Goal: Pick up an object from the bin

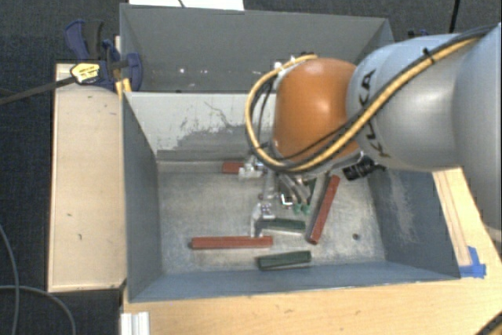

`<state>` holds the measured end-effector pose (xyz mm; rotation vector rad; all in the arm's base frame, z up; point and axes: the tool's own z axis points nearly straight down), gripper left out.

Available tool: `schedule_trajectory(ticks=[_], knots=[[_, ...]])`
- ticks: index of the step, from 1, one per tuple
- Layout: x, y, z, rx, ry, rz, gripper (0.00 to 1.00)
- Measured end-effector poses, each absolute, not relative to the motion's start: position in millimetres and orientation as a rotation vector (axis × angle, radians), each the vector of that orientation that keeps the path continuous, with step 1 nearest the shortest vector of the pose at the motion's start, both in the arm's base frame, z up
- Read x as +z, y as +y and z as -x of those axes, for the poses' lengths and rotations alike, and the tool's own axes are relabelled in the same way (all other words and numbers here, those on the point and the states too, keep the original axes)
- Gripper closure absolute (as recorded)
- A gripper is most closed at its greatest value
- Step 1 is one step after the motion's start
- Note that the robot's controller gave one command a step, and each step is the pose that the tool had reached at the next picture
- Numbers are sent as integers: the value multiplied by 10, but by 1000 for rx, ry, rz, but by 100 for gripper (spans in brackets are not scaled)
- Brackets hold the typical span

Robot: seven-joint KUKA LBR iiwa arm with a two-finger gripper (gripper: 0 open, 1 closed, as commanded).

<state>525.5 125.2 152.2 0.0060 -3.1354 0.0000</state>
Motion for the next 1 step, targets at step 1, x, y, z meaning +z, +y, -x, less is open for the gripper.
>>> schedule_trajectory(ticks=[1], knots=[[1566, 1246, -5275, -2, -3144, 1, 0]])
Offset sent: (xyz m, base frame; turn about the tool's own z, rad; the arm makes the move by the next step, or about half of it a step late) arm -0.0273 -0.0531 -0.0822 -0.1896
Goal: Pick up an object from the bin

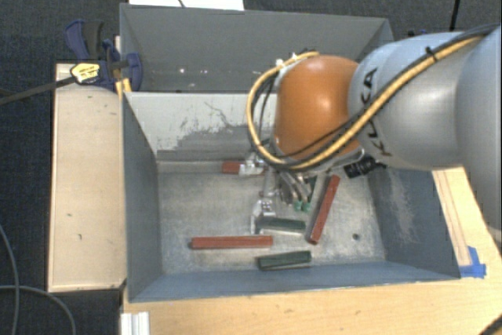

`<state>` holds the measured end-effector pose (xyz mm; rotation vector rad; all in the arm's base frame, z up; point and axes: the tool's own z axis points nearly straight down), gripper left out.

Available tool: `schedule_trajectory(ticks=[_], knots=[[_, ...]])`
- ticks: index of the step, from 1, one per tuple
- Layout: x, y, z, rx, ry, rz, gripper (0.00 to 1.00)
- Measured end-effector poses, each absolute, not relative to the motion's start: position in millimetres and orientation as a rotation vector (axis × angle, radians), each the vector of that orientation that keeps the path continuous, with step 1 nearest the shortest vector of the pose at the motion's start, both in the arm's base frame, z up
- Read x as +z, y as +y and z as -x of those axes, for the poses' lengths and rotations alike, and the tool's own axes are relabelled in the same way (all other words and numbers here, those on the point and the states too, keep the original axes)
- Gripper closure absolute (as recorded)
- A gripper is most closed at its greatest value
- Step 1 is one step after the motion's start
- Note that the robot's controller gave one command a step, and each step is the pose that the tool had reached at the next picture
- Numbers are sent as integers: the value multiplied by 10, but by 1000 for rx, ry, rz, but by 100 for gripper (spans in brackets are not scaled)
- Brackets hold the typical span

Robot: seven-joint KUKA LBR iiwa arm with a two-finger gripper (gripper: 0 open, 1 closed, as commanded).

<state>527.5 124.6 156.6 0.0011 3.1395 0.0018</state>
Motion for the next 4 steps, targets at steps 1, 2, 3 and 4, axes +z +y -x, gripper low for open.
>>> schedule_trajectory(ticks=[1, 2, 3, 4], knots=[[1029, 920, -5097, 2, 3131, 195, 0], [955, 957, -4968, 0, 3131, 231, 0], [1024, 596, -5102, 1, 3121, 329, 0], [769, 632, -4998, -2, 3122, 180, 0]])
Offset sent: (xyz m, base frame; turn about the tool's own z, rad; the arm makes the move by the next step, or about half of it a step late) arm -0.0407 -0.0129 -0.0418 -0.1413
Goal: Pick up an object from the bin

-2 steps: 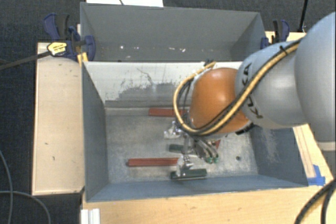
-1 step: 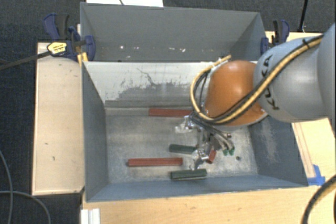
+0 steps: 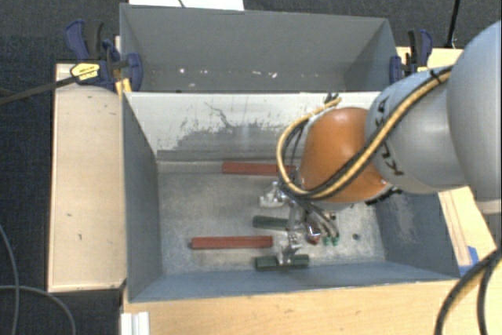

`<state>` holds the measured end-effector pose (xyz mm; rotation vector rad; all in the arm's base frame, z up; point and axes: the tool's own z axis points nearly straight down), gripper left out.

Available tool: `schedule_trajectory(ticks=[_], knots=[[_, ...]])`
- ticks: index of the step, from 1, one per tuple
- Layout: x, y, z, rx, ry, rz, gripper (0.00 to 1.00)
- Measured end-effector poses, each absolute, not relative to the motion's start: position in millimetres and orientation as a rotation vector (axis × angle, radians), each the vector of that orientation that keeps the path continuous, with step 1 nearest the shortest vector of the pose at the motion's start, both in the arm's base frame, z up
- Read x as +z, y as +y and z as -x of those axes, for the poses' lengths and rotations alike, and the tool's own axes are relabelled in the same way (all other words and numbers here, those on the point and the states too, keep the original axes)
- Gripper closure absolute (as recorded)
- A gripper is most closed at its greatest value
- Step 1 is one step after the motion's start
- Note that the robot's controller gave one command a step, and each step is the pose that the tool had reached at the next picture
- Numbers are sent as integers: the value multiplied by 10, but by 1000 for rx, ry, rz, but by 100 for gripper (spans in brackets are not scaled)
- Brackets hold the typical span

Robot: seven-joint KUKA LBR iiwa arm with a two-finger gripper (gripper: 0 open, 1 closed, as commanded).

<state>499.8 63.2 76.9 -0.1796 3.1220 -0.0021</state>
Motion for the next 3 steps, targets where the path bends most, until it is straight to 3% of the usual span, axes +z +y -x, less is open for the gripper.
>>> schedule_trajectory(ticks=[1, 3], knots=[[748, 609, -5048, 3, 3120, 227, 100], [783, 608, -5039, 3, 3124, 224, 100]])
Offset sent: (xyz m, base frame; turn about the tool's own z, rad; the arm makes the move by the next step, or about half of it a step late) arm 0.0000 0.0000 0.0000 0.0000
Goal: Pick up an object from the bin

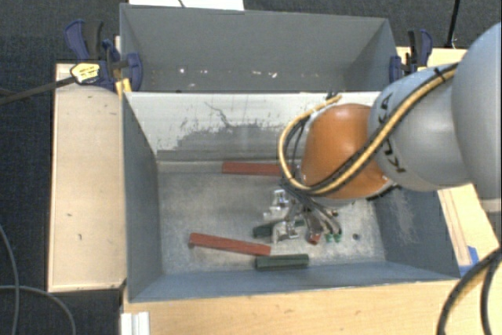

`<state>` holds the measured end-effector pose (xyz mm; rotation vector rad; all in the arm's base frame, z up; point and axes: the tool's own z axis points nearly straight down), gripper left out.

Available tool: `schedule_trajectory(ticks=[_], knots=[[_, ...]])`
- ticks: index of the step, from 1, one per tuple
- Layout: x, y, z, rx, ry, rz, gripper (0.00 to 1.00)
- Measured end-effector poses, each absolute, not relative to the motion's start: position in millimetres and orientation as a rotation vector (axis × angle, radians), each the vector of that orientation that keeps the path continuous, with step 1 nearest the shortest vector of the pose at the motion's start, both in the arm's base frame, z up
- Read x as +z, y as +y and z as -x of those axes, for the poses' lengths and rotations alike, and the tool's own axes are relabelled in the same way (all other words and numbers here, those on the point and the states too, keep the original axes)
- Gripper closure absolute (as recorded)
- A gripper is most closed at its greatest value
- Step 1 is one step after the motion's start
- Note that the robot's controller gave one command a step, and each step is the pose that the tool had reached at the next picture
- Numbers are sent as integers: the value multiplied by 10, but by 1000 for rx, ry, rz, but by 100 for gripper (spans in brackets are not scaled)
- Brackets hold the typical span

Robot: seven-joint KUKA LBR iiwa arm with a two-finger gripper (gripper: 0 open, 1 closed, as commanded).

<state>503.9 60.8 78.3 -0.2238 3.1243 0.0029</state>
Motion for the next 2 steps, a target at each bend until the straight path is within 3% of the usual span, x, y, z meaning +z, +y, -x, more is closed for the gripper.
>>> schedule_trajectory(ticks=[2], knots=[[1115, 604, -5009, 0, 3140, 221, 100]])
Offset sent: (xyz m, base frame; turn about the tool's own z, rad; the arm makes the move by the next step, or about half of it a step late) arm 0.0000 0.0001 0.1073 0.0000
